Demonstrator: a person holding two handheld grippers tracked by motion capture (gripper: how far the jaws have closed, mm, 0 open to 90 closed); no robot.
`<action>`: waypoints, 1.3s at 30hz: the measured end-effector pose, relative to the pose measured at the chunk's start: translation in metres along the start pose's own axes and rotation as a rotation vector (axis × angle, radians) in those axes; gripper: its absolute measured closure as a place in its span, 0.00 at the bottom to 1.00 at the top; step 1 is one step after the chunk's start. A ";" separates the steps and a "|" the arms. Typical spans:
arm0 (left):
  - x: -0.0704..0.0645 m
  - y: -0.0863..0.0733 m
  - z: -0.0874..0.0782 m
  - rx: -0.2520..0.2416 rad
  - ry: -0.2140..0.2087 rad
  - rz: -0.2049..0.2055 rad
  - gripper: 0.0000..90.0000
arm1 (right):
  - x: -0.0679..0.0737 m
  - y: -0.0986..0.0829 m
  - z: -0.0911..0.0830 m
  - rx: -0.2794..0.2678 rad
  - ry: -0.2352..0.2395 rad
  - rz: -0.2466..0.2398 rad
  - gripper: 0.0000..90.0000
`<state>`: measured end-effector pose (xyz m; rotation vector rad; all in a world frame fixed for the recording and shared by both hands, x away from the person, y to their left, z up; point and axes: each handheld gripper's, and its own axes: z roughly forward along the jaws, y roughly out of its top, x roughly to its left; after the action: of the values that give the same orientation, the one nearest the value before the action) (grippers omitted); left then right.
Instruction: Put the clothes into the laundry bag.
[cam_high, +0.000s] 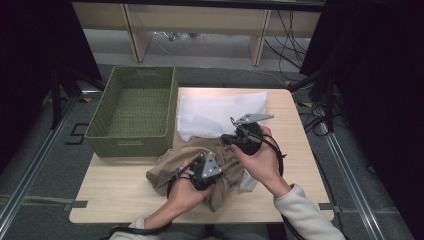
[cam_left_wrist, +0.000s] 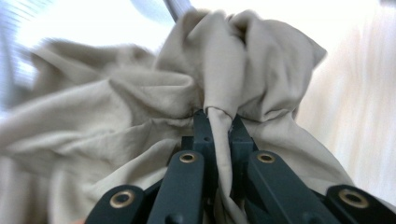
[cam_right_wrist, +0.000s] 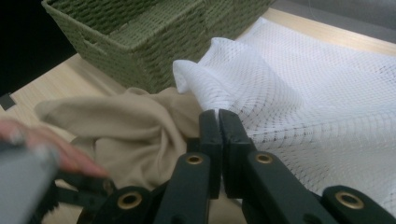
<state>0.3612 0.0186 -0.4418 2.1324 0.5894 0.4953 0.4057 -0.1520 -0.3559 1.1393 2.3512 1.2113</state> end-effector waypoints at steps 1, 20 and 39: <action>0.002 0.003 -0.002 -0.006 0.015 -0.011 0.96 | -0.002 0.001 -0.002 -0.015 0.006 -0.016 1.00; 0.050 0.012 -0.015 -0.047 0.170 -0.154 0.96 | -0.002 0.009 -0.028 -0.099 0.010 -0.006 1.00; 0.035 0.041 0.009 -0.243 0.153 -0.233 0.95 | 0.001 0.012 -0.038 -0.135 0.006 0.004 1.00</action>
<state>0.4039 0.0109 -0.4091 1.7802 0.8107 0.5715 0.3906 -0.1692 -0.3231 1.0978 2.2337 1.3537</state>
